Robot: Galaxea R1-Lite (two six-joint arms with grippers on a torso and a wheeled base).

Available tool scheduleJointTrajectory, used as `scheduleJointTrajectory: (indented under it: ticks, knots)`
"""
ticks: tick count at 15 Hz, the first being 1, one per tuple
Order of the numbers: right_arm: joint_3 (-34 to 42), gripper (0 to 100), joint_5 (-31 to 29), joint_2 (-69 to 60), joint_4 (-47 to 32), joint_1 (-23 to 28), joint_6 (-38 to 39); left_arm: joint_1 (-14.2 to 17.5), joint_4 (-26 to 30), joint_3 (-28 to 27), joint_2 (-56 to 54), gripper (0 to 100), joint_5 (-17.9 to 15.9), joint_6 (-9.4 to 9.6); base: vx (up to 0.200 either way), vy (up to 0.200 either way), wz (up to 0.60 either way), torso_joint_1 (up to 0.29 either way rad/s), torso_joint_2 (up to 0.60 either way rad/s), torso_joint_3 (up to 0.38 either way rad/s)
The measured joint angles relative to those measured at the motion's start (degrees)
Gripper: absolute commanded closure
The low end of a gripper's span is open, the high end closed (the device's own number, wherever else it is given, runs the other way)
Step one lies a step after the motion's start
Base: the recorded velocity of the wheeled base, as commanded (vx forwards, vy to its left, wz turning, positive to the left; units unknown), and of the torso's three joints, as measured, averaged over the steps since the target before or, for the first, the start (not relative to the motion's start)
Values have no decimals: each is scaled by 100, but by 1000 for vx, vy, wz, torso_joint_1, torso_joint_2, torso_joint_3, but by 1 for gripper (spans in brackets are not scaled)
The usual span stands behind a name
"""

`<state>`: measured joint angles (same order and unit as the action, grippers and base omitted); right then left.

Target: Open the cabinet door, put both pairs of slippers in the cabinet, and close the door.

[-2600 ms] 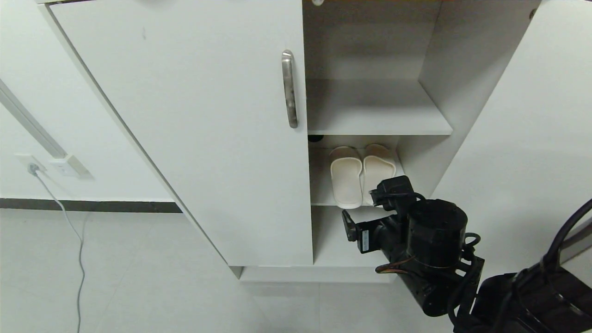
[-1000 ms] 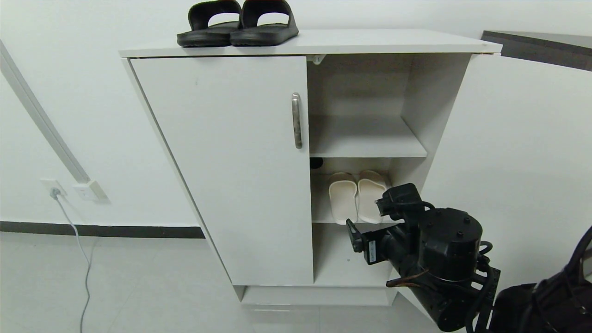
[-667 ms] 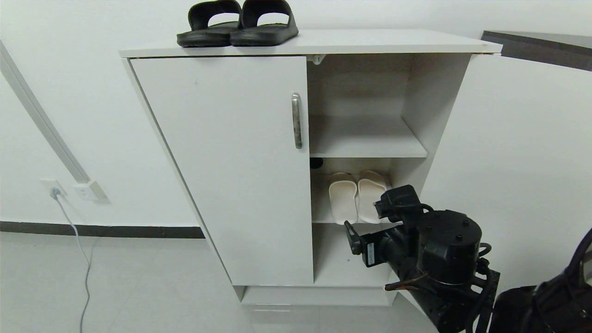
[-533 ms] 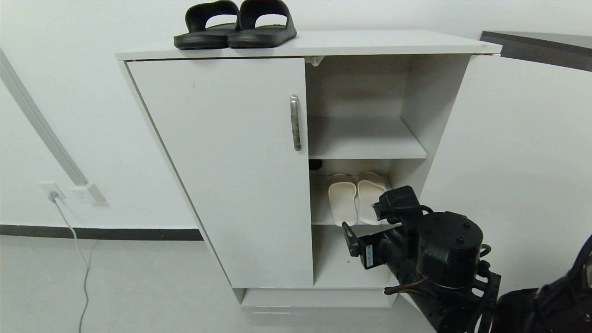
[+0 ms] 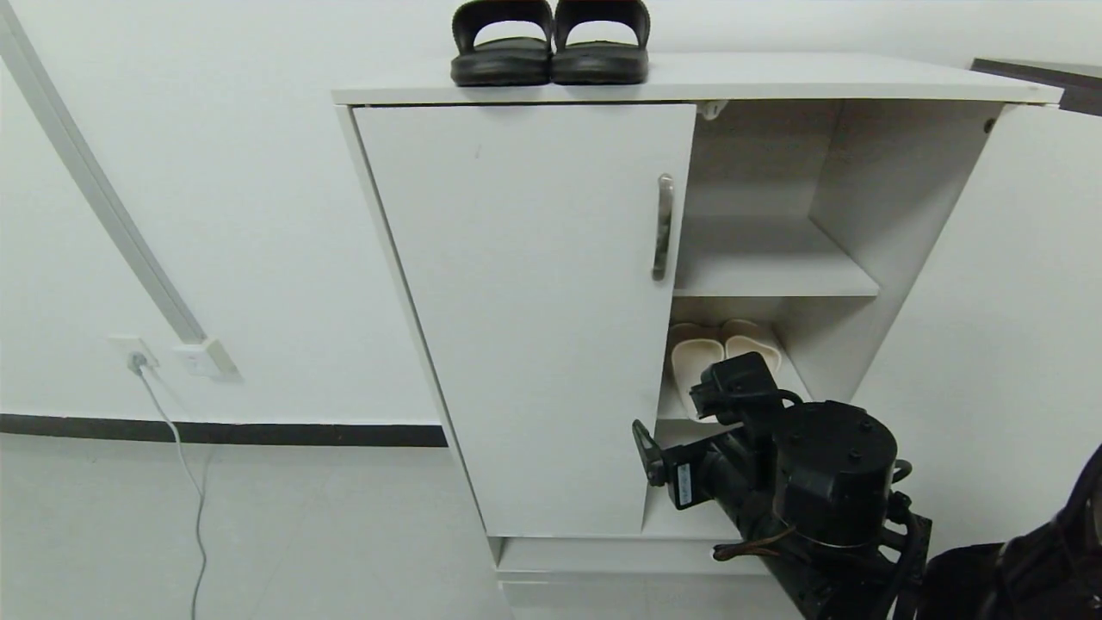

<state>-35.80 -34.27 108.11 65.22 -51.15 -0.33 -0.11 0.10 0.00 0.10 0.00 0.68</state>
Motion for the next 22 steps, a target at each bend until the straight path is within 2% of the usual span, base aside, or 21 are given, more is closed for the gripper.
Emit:
scheduleJointTrajectory:
  ticks: [6, 22]
  knots:
    - [37, 0, 0, -55, -2, -30, 0, 1, 0, 0, 0, 100, 13, 2, 0, 200, 0, 3, 2, 6]
    - [223, 0, 158, -157, 77, -24, -24, 1, 0, 0, 0, 100, 22, 0, 0, 0, 0, 0, 0, 0]
